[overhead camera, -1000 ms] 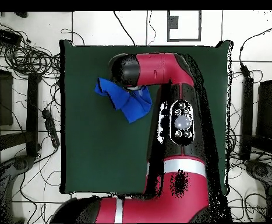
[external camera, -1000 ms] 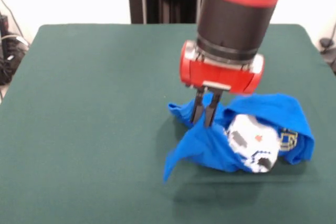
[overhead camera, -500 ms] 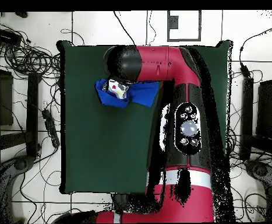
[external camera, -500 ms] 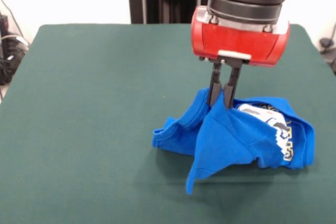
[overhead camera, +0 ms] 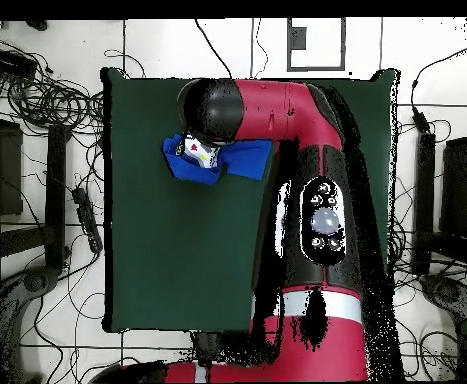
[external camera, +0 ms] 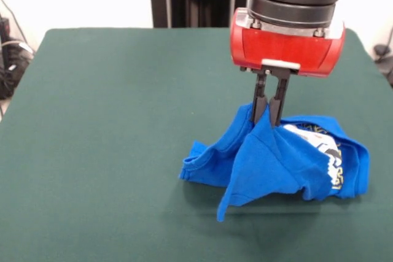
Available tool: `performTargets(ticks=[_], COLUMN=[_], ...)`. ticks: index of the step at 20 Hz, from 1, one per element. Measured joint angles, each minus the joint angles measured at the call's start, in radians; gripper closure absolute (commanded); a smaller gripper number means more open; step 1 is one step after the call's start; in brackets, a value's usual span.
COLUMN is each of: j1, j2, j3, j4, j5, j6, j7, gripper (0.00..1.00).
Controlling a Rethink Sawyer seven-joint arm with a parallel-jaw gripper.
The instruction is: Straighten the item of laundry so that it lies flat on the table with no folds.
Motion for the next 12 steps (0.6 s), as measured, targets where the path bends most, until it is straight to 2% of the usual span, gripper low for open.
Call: performTargets(ticks=[12], j1=[0.003], j2=[-0.007], j3=[-0.011], j4=[0.001], j5=[0.003], j6=[0.001], j7=[0.0], gripper=[1.0])
